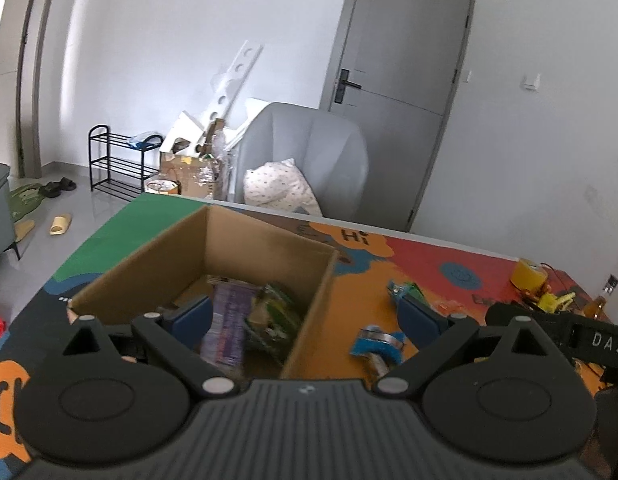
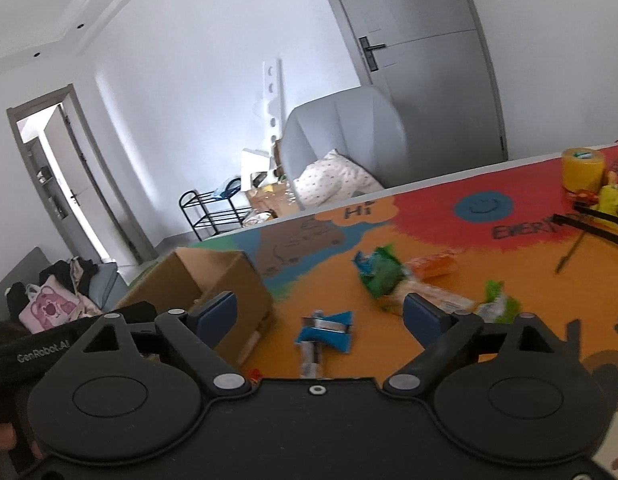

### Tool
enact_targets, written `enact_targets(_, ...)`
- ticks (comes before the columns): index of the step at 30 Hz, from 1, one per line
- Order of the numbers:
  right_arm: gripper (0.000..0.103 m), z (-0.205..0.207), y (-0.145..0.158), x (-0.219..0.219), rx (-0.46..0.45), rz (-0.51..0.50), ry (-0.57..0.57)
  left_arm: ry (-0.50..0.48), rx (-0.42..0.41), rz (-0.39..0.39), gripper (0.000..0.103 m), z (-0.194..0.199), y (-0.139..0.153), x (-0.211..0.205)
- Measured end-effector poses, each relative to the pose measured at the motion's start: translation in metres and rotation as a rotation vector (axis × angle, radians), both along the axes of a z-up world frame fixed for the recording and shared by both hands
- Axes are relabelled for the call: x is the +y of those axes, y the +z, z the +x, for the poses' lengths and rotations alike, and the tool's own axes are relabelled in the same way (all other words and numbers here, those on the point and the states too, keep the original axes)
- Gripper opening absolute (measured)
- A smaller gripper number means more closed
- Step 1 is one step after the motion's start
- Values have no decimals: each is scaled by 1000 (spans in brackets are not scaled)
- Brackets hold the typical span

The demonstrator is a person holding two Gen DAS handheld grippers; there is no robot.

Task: Organize snacks
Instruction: 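Grasp the red chocolate bar with the left tool while the right tool grasps the green snack pack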

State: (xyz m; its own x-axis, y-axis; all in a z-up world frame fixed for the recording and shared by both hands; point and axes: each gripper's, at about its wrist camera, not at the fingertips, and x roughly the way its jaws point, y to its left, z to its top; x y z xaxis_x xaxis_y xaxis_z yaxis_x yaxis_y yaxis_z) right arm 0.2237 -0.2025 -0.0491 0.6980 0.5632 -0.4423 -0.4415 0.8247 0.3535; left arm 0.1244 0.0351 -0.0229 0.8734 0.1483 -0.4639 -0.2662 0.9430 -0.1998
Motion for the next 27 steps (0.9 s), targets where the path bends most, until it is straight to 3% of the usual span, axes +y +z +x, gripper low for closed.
enact_targets(12,95,7,-23,-40,29,-2,-44,-47,26,-5,98,5,-19,-41)
enact_targets(24,94,19,-39,-62,10,-6,-39,2,43,-31,96,3,-45,-63)
enact_targets(27,88,25,-43,-62,15,-18,-41,12,53,-31,95,5,-51,-65)
